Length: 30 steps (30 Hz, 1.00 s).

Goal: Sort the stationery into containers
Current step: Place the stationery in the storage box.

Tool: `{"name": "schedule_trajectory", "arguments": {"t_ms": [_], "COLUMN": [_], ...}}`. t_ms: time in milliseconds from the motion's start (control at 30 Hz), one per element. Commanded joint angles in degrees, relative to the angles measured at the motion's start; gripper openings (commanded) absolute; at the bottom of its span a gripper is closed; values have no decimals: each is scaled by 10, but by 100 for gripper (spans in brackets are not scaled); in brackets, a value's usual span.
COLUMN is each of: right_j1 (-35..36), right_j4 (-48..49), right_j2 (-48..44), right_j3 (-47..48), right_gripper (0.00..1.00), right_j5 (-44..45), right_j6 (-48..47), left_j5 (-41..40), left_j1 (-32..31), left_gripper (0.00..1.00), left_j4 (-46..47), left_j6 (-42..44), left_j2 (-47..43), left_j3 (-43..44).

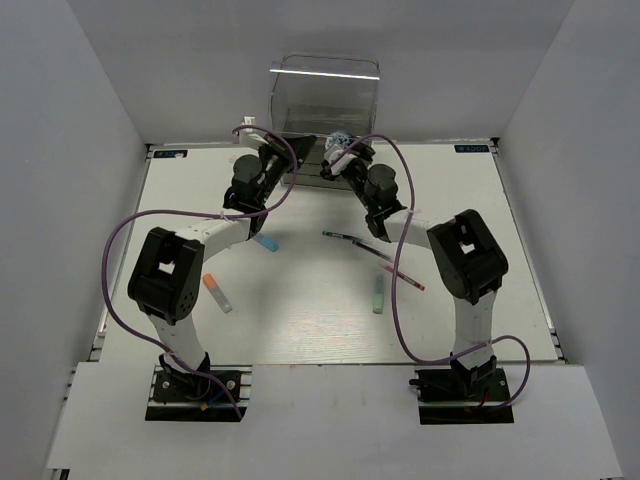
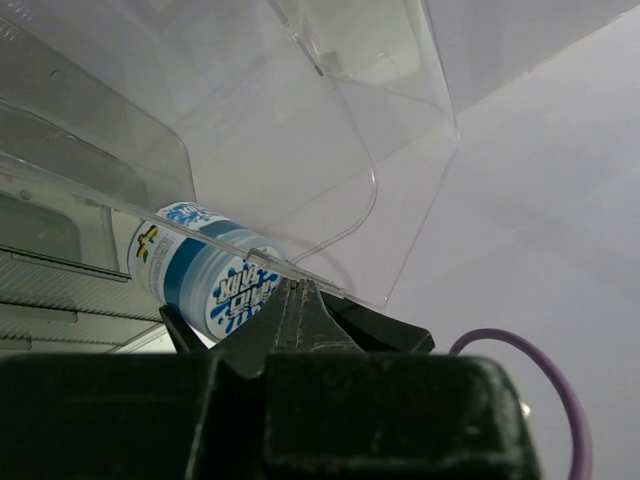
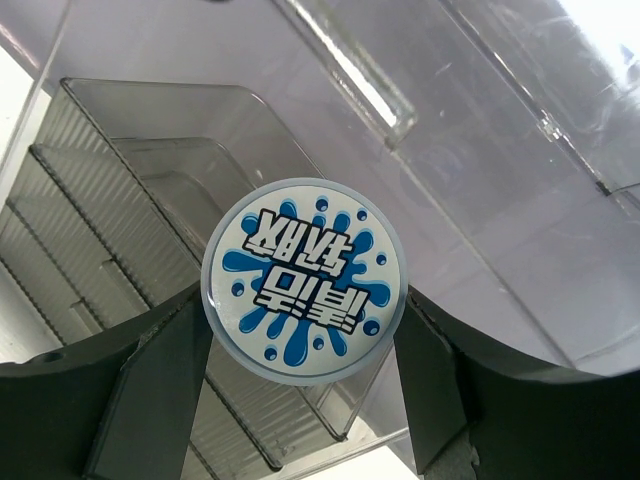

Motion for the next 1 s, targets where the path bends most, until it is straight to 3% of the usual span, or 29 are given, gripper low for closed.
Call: {"name": "schedule_trajectory", "arguments": {"t_ms": [0,967], "right_j1": [-5,-19], "right_j4": [63,-65], "right_j2": [1,83], "right_j3": [47,174], "right_gripper": [0,0], "right_j5": [21,78], "right_j6": [-7,58], "left_j5": [-5,1], "left_j1": [4,4], "left_gripper": [0,0], "left_j4": [33,38], "left_j6": [-3,-3], "left_j2": [-12,-12], "left_j3": [32,15]}}
